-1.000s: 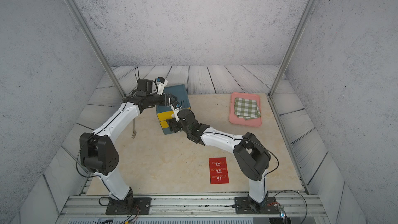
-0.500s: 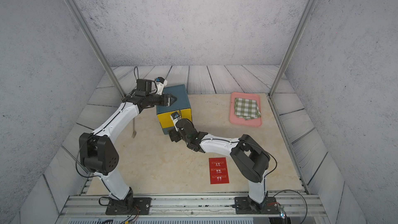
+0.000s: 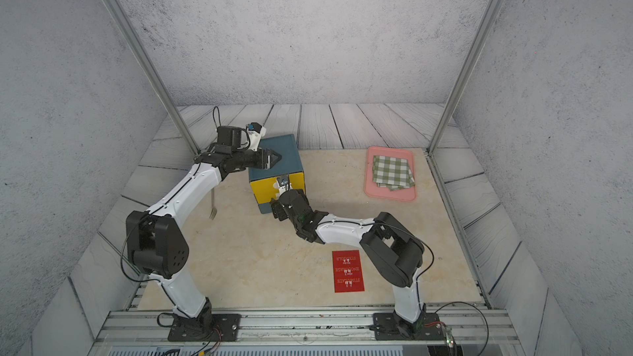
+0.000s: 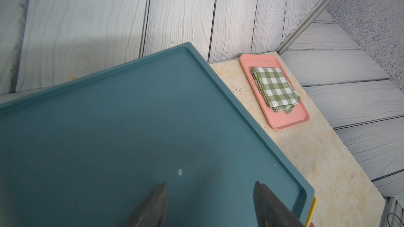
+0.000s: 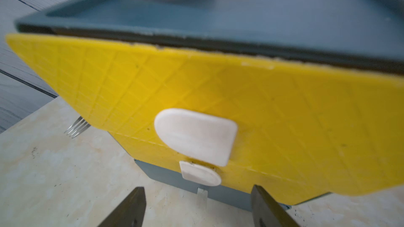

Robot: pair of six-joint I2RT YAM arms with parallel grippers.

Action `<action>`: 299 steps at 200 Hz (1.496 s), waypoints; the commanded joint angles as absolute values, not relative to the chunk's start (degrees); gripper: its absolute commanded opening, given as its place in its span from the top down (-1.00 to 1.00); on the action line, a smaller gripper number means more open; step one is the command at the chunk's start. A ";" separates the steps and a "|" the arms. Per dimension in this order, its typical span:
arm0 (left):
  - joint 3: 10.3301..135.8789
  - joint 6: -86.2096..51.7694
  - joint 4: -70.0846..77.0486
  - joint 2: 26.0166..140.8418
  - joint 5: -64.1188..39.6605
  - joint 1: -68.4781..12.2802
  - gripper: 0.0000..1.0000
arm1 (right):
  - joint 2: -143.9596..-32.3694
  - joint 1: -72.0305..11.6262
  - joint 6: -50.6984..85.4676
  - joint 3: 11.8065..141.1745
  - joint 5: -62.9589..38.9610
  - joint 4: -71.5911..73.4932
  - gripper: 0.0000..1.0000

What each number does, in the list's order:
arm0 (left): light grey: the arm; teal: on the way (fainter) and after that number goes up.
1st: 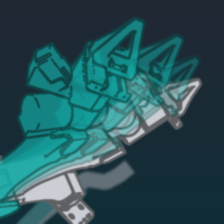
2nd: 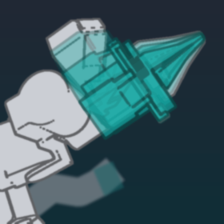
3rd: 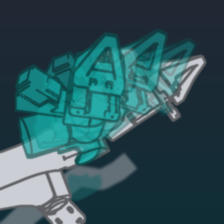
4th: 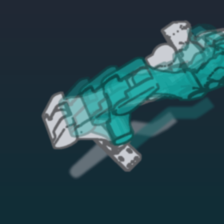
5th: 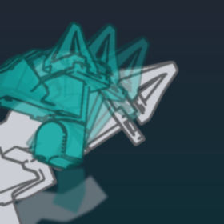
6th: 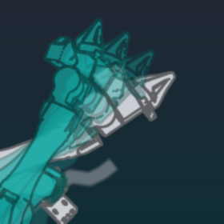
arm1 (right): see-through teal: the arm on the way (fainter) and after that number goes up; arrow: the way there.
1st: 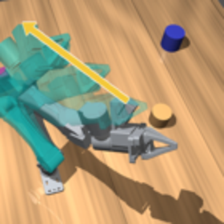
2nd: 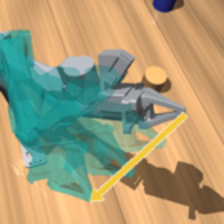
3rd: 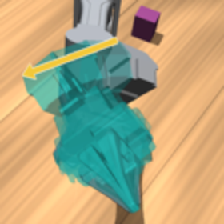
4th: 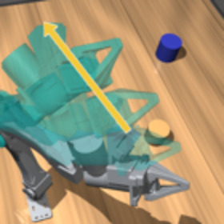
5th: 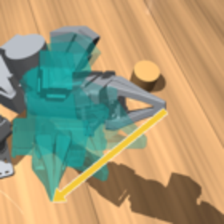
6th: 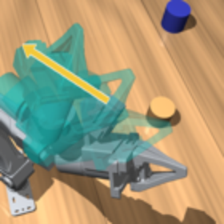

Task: Take the postcards out of the drawer
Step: Close the drawer in the storage box.

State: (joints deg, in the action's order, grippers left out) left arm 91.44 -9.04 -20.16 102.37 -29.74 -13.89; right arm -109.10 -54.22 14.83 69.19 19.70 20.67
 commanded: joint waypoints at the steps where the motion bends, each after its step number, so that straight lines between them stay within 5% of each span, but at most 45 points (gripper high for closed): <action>1: 89.01 -9.69 -25.13 104.02 -29.73 -13.54 -0.36 | -111.44 -54.28 15.73 70.65 21.67 23.10 -0.57; 83: 88.77 -9.97 -24.50 104.46 -30.15 -13.54 -0.37 | -106.67 -55.87 14.38 64.01 23.12 28.00 -0.54; 299: 87.29 -10.57 -23.90 104.31 -31.34 -13.54 -0.37 | -110.97 -55.64 9.87 72.29 26.60 30.66 -0.50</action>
State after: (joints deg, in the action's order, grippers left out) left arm 89.97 -9.41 -17.12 102.37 -31.24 -13.89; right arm -109.40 -55.66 10.61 70.32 25.17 30.33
